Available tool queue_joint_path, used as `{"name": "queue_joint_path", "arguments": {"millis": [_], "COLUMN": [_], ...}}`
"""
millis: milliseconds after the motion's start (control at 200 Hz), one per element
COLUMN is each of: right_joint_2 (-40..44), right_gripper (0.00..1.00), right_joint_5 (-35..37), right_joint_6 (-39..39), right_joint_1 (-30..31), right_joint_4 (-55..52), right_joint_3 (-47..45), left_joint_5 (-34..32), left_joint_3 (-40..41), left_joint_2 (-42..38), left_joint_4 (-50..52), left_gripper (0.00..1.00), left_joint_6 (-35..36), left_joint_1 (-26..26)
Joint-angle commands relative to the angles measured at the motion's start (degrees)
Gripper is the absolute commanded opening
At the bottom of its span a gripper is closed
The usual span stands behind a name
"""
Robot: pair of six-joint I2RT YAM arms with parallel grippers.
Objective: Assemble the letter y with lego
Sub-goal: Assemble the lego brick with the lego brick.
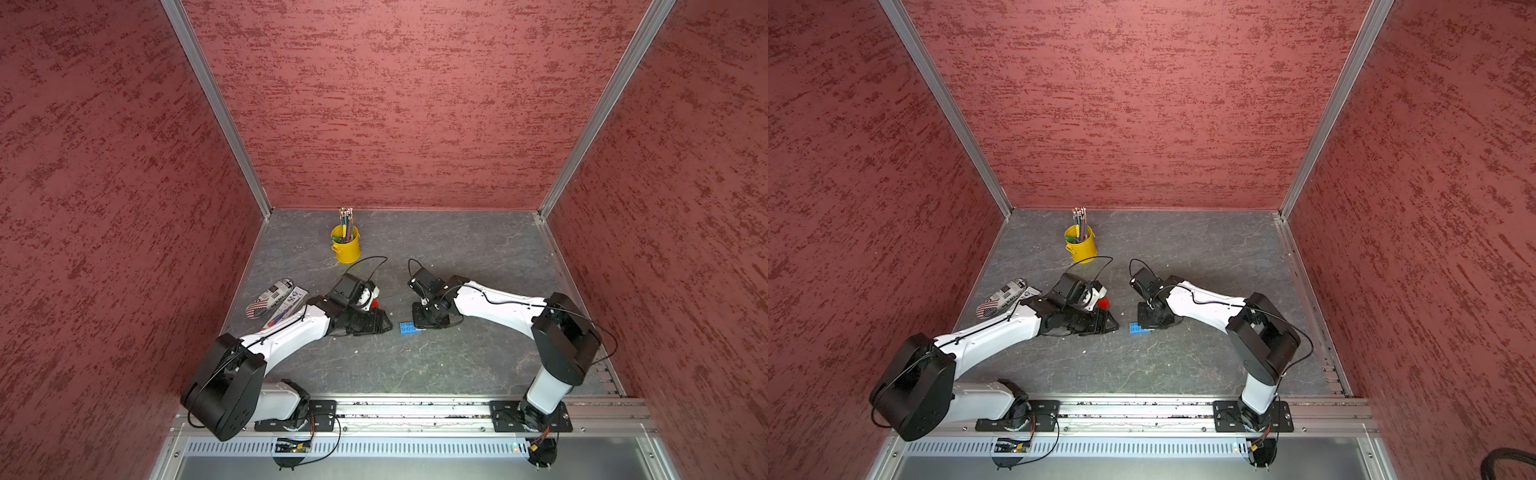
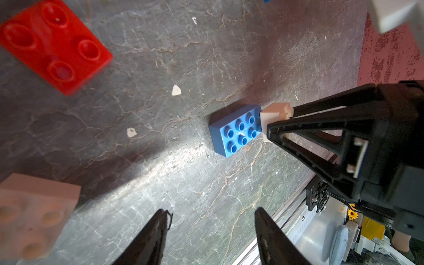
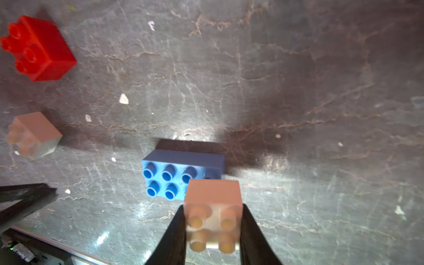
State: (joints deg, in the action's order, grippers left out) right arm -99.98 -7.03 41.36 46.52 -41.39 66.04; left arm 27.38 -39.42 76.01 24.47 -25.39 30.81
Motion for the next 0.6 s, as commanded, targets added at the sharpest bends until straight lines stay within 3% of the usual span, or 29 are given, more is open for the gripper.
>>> {"name": "queue_joint_path", "arguments": {"millis": [0, 436, 591], "right_joint_2": [-1.2, -3.3, -6.7], "right_gripper": [0.31, 0.3, 0.28], "right_joint_5": [1.2, 4.6, 9.0], "right_joint_6": [-0.5, -1.2, -1.1], "right_joint_1": [0.8, 1.7, 3.4], "right_joint_4": [-2.0, -1.8, -6.3], "right_joint_3": [1.3, 2.1, 4.8], "left_joint_5": [-0.2, -0.7, -0.9], "left_joint_3": [0.1, 0.1, 0.1], "left_joint_2": [-0.9, -1.0, -1.1], "left_joint_4": [0.1, 0.3, 0.5], "left_gripper": [0.63, 0.63, 0.63], "left_joint_6": [0.7, 0.4, 0.3], "left_joint_1": [0.1, 0.4, 0.4]}}
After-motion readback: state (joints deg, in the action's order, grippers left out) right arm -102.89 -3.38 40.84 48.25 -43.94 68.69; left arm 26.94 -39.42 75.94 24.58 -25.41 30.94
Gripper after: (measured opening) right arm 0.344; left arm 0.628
